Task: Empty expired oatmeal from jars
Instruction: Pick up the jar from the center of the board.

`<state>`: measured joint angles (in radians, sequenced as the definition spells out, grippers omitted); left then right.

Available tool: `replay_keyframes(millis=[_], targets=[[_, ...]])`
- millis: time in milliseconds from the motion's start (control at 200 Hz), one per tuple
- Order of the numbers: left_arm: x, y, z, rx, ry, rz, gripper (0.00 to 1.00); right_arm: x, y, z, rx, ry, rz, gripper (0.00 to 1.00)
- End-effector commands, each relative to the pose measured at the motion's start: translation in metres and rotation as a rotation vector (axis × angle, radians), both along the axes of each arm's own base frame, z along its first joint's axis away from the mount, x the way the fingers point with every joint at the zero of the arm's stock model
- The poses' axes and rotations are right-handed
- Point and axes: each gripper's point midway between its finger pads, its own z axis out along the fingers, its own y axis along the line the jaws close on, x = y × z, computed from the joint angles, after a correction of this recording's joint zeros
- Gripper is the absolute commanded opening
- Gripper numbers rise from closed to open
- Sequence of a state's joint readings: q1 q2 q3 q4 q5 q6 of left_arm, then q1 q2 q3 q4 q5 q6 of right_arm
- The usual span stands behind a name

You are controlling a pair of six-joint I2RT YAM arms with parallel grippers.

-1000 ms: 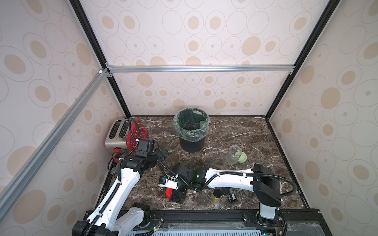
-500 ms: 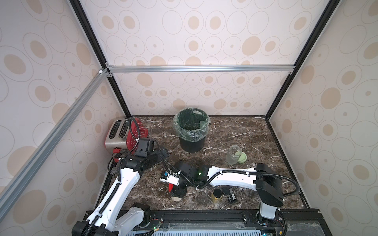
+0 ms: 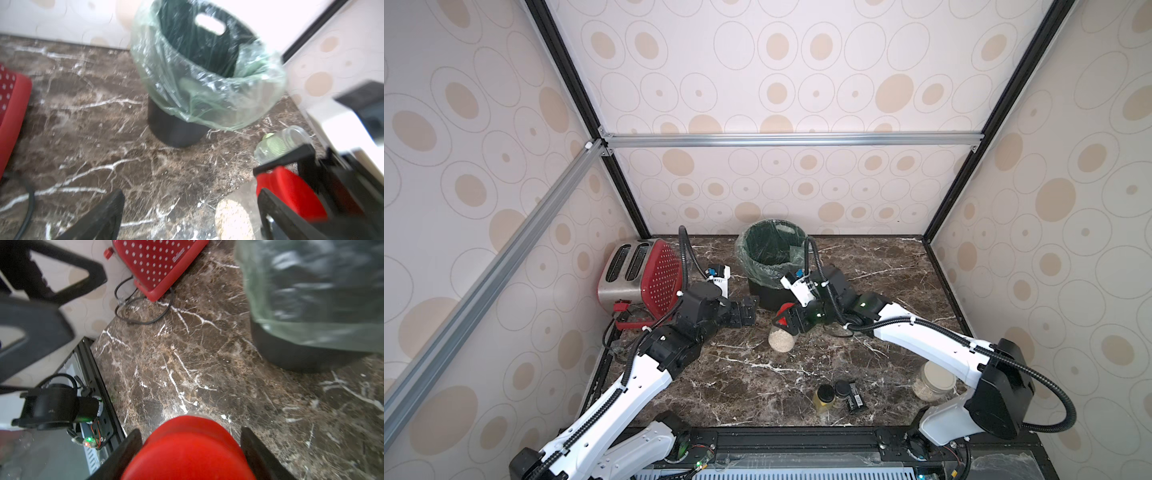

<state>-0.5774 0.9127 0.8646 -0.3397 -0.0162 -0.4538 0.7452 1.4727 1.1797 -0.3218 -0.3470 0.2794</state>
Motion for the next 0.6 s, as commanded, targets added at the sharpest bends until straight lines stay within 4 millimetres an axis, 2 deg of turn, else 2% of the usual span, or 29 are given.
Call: replay_keyframes(millis=[0, 105, 180, 396, 596], targets=[[-0.015, -0.028, 0.022, 0.046, -0.190, -0.182, 0.99, 0.002, -0.006, 0.025, 0.134, 0.081, -0.040, 0.47], [-0.040, -0.057, 0.017, 0.105, -0.282, -0.349, 0.97, 0.011, -0.012, 0.047, 0.221, 0.084, -0.060, 0.47], [-0.049, -0.069, 0.014, 0.102, -0.319, -0.413, 0.97, 0.016, -0.013, 0.063, 0.268, 0.076, -0.061, 0.47], [-0.057, -0.091, 0.019, 0.042, -0.364, -0.518, 0.99, 0.016, -0.008, 0.095, 0.387, 0.063, -0.033, 0.47], [-0.049, -0.098, 0.009, 0.074, -0.342, -0.527, 0.99, 0.015, -0.004, 0.119, 0.483, 0.029, -0.018, 0.46]])
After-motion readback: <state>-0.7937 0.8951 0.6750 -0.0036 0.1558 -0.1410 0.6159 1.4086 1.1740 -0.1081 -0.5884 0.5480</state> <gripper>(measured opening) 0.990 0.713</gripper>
